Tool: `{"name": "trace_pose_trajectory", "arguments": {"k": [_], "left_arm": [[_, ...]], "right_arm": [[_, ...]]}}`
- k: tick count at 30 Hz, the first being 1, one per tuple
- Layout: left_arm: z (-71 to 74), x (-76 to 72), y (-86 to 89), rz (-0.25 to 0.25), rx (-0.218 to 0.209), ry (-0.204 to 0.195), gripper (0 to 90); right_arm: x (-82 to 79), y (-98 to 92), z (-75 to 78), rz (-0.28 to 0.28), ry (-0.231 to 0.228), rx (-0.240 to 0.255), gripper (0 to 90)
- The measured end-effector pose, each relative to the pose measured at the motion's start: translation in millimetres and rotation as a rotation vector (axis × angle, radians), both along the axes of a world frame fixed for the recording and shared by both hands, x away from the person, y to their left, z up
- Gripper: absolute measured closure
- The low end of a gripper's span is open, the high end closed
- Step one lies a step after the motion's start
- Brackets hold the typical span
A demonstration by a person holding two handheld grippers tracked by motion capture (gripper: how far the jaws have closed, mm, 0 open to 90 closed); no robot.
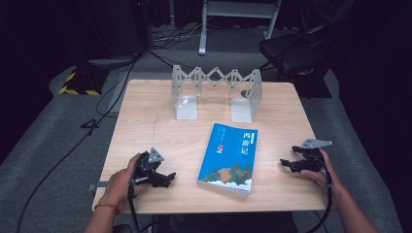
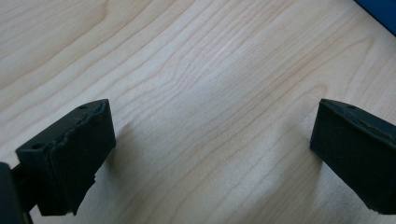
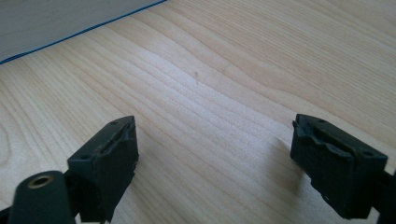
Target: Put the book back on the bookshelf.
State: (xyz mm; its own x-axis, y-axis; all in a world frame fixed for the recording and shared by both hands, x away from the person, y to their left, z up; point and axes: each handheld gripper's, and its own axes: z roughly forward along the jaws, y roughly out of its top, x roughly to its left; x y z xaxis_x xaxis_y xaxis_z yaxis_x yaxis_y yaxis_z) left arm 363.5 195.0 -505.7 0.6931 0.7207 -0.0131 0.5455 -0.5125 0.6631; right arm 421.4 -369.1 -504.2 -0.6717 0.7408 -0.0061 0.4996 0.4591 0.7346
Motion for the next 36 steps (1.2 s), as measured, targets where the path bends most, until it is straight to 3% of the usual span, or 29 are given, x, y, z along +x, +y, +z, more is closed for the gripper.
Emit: {"name": "trace_pose_trajectory", "arguments": {"k": [5,12,16,19,23,29,36], "left_arm": [[0.3,7.5,-12.8,-0.106,0.002,0.004,0.5],[0.4,1.4,-37.5,-0.055,0.001,0.008,0.2],[-0.1,-8.5,-44.3,-0.016,-0.004,0.005,0.4],[0.4,-16.5,-44.7,-0.053,0.004,0.002,0.5],[0.4,-23.4,-51.1,-0.039,0.002,0.008,0.5],[0.0,-24.1,-56.5,-0.083,0.001,0.003,0.1],[0.2,-24.6,-56.9,-0.08,0.001,0.006,0.4]], "right_arm": [[-4.1,1.0,-0.2,-0.018,-0.003,-0.001,14.8],[-5.8,5.7,2.1,-0.016,0.019,-0.015,15.7],[-9.5,15.8,3.7,0.026,0.017,-0.028,18.7],[-13.6,24.5,5.8,0.041,-0.034,-0.069,22.8],[-16.0,38.7,7.1,0.099,-0.02,-0.07,23.3],[-18.7,69.8,10.5,0.2,-0.009,-0.095,23.8],[-22.9,91.0,15.3,0.286,0.003,-0.077,23.6]]}}
